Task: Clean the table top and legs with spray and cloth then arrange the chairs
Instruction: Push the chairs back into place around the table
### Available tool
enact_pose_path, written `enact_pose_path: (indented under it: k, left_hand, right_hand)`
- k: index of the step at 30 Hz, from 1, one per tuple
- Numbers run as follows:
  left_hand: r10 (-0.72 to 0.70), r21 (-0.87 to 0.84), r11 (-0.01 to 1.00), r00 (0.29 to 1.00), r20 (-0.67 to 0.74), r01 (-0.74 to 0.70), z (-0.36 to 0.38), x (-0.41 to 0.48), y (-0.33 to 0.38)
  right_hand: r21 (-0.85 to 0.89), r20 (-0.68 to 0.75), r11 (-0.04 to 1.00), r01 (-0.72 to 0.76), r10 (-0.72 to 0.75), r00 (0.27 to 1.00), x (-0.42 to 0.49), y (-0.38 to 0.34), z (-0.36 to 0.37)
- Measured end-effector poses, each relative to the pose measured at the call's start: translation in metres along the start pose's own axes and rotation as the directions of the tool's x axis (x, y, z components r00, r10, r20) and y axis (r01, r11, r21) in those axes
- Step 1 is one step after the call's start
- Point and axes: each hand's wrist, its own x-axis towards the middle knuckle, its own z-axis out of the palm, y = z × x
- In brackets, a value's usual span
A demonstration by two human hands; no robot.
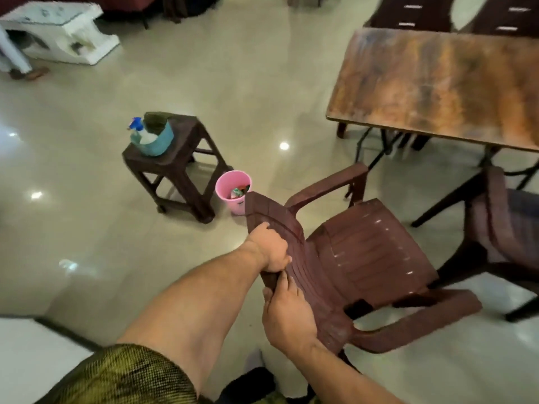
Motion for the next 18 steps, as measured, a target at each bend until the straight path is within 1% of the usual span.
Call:
enact_pose_path:
  k: [3, 5, 8, 11, 13, 18]
  left_hand:
    - [0.051, 0.015, 0.999, 0.998, -0.029, -0.051, 0.003, 0.001, -0.001]
    - [0.068, -0.007, 0.998, 0.994, -0.083, -0.069, 0.005, 0.002, -0.004]
    - [0.061, -0.069, 0.995, 0.984, -0.166, -0.073, 0.011, 0.006, -0.008]
    - [0.048, -0.1, 0.993, 0.977, -0.209, -0.07, 0.008, 0.006, -0.007]
    - [0.031, -0.124, 0.991, 0.975, -0.221, -0.06, 0.003, 0.006, -0.002]
    - [0.034, -0.203, 0.977, 0.985, -0.169, -0.068, -0.01, 0.019, 0.041]
  right_hand:
    - [-0.065, -0.127, 0.99, -0.121, 0.112, 0.985, -0.004, -0.016, 0.015]
    - [-0.093, -0.214, 0.988, -0.127, 0.105, 0.971, -0.005, -0.018, 0.019]
    - [-0.204, -0.293, 0.975, -0.088, 0.025, 0.956, -0.009, -0.016, 0.016]
    - [-0.259, -0.319, 0.965, -0.04, -0.046, 0.947, -0.006, -0.008, 0.007]
    - [-0.315, -0.304, 0.949, 0.009, -0.111, 0.946, -0.005, 0.005, -0.004]
    - [-0.399, -0.21, 0.905, 0.146, -0.245, 0.947, -0.011, 0.085, -0.048]
